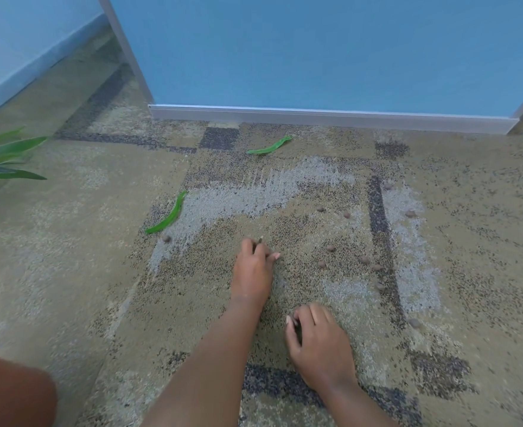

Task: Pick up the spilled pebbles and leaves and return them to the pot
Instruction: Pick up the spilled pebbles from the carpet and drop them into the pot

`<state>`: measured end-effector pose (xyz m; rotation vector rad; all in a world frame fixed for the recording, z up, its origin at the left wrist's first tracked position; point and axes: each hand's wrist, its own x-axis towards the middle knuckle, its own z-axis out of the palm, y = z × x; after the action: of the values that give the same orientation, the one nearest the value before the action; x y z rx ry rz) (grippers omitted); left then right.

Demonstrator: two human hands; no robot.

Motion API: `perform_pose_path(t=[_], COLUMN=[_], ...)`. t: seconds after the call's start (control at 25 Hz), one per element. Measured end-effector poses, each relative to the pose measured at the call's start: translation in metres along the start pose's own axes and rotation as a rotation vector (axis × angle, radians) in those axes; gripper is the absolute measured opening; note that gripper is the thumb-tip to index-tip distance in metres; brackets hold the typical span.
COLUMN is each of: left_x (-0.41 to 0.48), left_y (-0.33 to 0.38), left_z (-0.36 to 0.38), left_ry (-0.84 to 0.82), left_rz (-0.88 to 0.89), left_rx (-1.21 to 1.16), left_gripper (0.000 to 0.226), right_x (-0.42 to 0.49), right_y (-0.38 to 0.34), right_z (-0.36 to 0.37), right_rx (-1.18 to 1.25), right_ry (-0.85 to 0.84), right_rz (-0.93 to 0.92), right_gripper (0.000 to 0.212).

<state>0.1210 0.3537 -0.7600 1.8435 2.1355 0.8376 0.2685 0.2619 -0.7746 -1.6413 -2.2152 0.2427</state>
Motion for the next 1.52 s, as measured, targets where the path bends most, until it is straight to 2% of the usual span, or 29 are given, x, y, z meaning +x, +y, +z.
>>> perform_pose_path(t=[0.2, 0.36, 0.44, 0.52, 0.64, 0.76, 0.88, 1.04, 1.16, 1.24, 1.32, 1.36, 1.44, 1.52], left_x=[0.02, 0.031, 0.031, 0.03, 0.003, -0.049, -0.086, -0.117, -0.139, -0.161, -0.185, -0.195, -0.206, -0.21], left_y=[-0.004, -0.005, -0.003, 0.0, -0.011, -0.029, -0.045, -0.062, -0.09, -0.113, -0.135, -0.142, -0.149, -0.156], left_z=[-0.001, -0.005, -0.011, -0.025, -0.077, -0.147, -0.208, -0.28, -0.332, -0.355, -0.365, -0.367, -0.365, -0.362], left_ry=[-0.18, -0.221, -0.239, -0.132, 0.154, 0.345, 0.56, 0.662, 0.714, 0.712, 0.684, 0.657, 0.588, 0.563], left_rz=[0.012, -0.009, -0.082, -0.309, -0.703, -0.821, -0.792, -0.703, -0.706, -0.733, -0.754, -0.757, -0.78, -0.803], left_rx=[0.231, 0.23, 0.137, -0.122, -0.617, -0.918, -1.022, -0.772, -0.521, -0.241, -0.084, -0.043, 0.06, 0.103], left_gripper=[0.044, 0.032, 0.024, 0.023, 0.03, 0.036, 0.043, 0.038, 0.028, 0.029, 0.031, 0.032, 0.036, 0.041], right_x=[0.001, -0.001, -0.001, 0.0, 0.002, 0.001, 0.005, 0.011, 0.025, 0.027, 0.022, 0.02, 0.023, 0.021], right_y=[0.0, 0.002, 0.002, 0.001, -0.001, -0.005, -0.008, -0.008, -0.033, -0.097, -0.194, -0.245, -0.338, -0.403], right_z=[0.004, 0.005, 0.004, 0.002, -0.002, -0.009, -0.017, -0.033, -0.049, -0.059, -0.059, -0.067, -0.071, -0.07], right_rx=[0.012, 0.012, 0.022, 0.029, 0.062, 0.053, -0.018, -0.215, -0.126, 0.13, 0.522, 0.642, 0.709, 0.625], right_ry=[-0.007, -0.016, -0.023, -0.023, -0.041, -0.05, -0.074, -0.311, -0.318, -0.297, -0.304, -0.343, -0.457, -0.521], right_rz=[0.007, 0.005, 0.014, 0.027, 0.042, 0.03, 0.006, -0.013, 0.206, 0.286, 0.149, 0.133, 0.116, 0.058], right_gripper=[0.015, 0.016, 0.015, 0.014, 0.015, 0.012, 0.013, 0.01, 0.013, 0.017, 0.014, 0.015, 0.027, 0.036])
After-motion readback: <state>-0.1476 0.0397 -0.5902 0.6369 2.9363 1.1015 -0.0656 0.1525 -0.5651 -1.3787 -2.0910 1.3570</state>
